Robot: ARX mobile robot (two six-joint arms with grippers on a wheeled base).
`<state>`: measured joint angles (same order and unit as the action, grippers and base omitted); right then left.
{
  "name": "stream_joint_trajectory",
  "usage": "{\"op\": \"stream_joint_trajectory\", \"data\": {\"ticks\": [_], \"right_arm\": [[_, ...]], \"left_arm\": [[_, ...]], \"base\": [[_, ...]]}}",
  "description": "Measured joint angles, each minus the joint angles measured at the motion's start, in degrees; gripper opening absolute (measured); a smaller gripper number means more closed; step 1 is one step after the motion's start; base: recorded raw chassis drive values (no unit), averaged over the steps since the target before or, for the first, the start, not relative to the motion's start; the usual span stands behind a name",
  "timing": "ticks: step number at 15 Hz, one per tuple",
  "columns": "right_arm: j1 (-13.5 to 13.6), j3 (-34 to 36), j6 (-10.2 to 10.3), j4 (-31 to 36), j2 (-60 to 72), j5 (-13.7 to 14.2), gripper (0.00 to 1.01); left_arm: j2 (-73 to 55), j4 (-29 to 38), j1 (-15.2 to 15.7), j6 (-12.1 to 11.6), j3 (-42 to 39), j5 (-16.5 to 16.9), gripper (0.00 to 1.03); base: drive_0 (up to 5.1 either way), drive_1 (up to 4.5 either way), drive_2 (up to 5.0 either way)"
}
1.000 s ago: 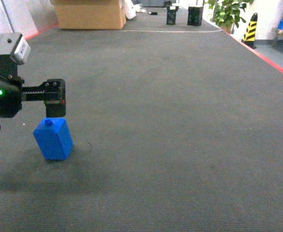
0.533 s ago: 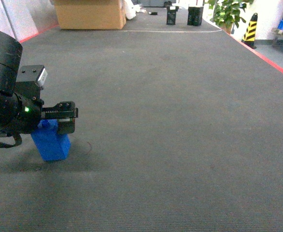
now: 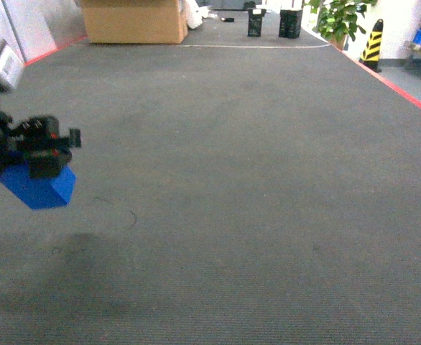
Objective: Sort blue parts and orange caps into right shelf containers
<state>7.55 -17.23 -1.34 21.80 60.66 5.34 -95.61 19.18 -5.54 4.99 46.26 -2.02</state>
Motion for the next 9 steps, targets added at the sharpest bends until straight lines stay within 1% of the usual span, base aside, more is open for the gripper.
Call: {"op": "stream_joint_trajectory", "data": {"ticks": [1,2,3,4,5,6,7,9], "right_arm": [[0.00,0.00,0.00,0.00,0.00,0.00,0.42],[0.00,0.00,0.00,-0.02,0.00,0.00,0.42],[0.00,0.00,0.00,-0.02,0.00,0.00,0.42],[0.00,0.00,0.00,-0.02,0.00,-0.02,0.42],[0.00,0.00,0.00,-0.02,0.00,0.00,0.42],[0.00,0.00,0.00,-0.02,0.00,0.00,0.42],[0.00,0.00,0.00,-0.02,0.00,0.00,0.42],[0.09,0.00,0.00,0.02,0.00,-0.09,0.42]], "left_arm": [[1.03,0.81,-0.07,-0.31,-0.72,0.09,0.45],[6.64,5.11,-0.61,-1.22,-4.68,-0.17,0.45],[12.50,10.47,-1.62,-3.10,-9.40,-1.92,0.45],[18.43,16.66,-2.89,-5.99,-15.08,-4.39,0.45],[27.06,23.41,-3.85,-8.76,-23.82,-6.49,0.45],[32.52,25.70,-4.00,-9.79,-29.55,-7.91,0.45],[35.43,25.55,-3.87,-10.21,-33.03,-8.76,0.45],[34.53,25.33,-3.50,-11.04,-33.75,-9.03,0.45]], "base": [[0.0,0.00,0.0],[0.0,0.00,0.0],[0.0,0.00,0.0],[0.0,0.00,0.0],[0.0,0.00,0.0],[0.0,0.00,0.0],[0.0,0.00,0.0],[0.0,0.00,0.0]]}}
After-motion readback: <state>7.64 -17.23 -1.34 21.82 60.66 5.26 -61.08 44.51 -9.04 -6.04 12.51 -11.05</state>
